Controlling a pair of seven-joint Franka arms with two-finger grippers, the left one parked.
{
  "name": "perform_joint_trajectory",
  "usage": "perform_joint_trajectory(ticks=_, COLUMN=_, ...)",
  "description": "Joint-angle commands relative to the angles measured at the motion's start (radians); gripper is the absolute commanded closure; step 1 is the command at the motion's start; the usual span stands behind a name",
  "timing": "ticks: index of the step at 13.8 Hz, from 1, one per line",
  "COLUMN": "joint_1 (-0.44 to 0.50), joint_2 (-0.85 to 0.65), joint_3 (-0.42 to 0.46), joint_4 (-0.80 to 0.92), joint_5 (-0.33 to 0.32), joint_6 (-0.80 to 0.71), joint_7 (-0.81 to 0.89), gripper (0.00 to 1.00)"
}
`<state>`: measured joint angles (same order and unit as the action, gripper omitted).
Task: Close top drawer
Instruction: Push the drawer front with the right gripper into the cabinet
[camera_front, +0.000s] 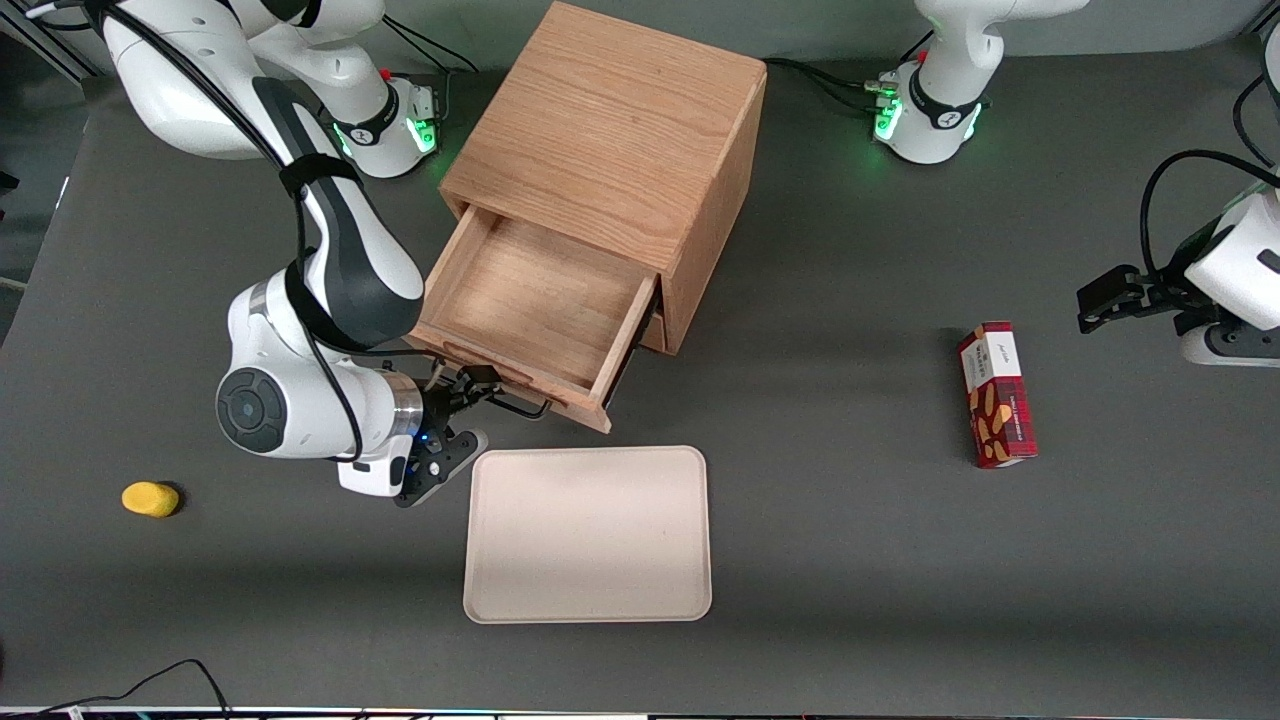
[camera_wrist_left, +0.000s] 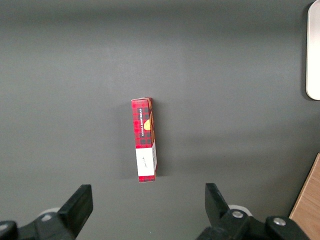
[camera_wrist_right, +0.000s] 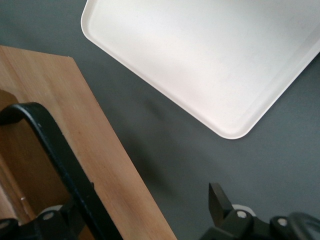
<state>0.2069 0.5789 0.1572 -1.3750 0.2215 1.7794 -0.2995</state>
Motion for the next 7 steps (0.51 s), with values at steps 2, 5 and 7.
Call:
perform_joint_trajectory(ticks=2, joint_1=-0.001, joint_2=-0.062, joint_3=0.019, joint_4=-0.093, joint_5=0.015, joint_6=0.011, joint_7=0.063, gripper=0.0)
perform_joint_trajectory(ticks=5, joint_1=-0.001, joint_2=-0.077, joint_3=0.033, joint_4=-0.122, joint_5=0.015, joint_6=0.023, joint_7=0.117, gripper=0.0)
perform_joint_trajectory(ticks=7, joint_1=-0.001, joint_2=-0.094, joint_3=0.048, joint_4=-0.147, joint_5=0.015, joint_6=0.043, joint_7=0.148, gripper=0.0)
